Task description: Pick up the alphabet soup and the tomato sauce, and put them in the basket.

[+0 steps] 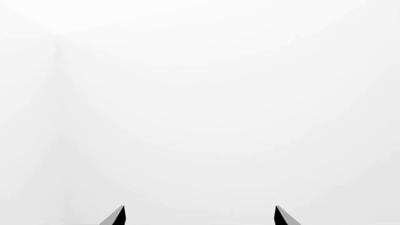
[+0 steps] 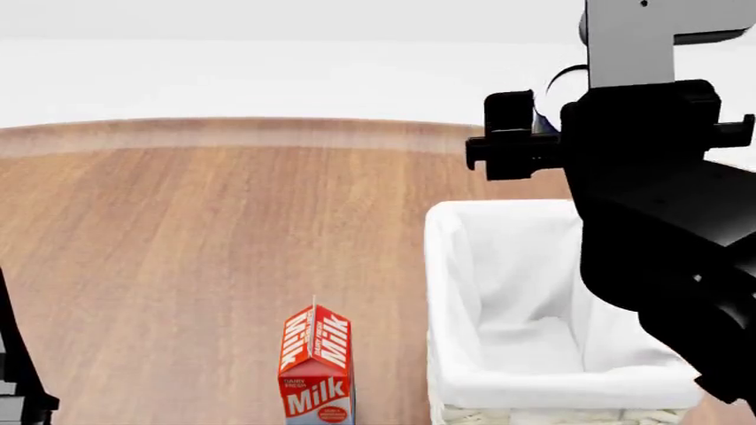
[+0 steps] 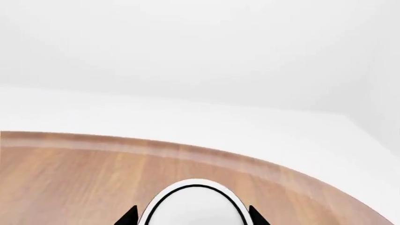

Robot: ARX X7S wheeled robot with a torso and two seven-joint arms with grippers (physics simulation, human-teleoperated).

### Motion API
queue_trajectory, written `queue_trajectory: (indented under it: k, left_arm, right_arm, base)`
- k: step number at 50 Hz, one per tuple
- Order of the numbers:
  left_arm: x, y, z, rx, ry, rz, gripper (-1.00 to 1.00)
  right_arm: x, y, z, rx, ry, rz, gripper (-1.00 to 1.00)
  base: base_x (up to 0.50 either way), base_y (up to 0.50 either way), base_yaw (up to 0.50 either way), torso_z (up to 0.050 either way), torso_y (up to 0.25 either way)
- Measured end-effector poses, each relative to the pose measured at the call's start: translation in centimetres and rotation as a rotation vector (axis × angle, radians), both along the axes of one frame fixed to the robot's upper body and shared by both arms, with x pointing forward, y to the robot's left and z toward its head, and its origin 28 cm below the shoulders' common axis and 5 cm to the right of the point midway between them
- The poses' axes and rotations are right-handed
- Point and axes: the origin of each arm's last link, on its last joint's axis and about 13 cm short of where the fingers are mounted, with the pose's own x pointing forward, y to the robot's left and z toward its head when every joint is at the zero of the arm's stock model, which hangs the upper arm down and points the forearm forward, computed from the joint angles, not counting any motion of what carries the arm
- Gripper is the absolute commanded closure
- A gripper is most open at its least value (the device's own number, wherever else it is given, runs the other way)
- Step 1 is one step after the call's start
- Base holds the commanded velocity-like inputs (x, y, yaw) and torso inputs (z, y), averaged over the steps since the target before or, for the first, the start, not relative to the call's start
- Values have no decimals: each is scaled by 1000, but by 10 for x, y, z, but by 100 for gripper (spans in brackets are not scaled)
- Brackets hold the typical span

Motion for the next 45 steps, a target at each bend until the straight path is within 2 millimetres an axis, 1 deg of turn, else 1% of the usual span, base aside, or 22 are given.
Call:
queue_trajectory:
  k: [13, 20, 31, 45]
  left_arm:
    - [0, 0, -2, -1, 4, -1, -100]
    - [1, 0, -3, -2, 7, -3, -100]
    - [1, -1, -4, -1, 11, -5, -100]
    - [2, -1, -4, 0, 12, -8, -100]
  right_arm:
    - [24, -7, -35, 2, 72, -42, 100]
    - [34, -14, -48, 13, 95, -84, 100]
    - [46, -18, -60, 32, 108, -134, 100]
    - [57, -15, -64, 71, 150, -173, 100]
  base:
    - [0, 0, 0, 0, 1]
    - [0, 0, 0, 0, 1]
    - [0, 0, 0, 0, 1]
    - [0, 0, 0, 0, 1]
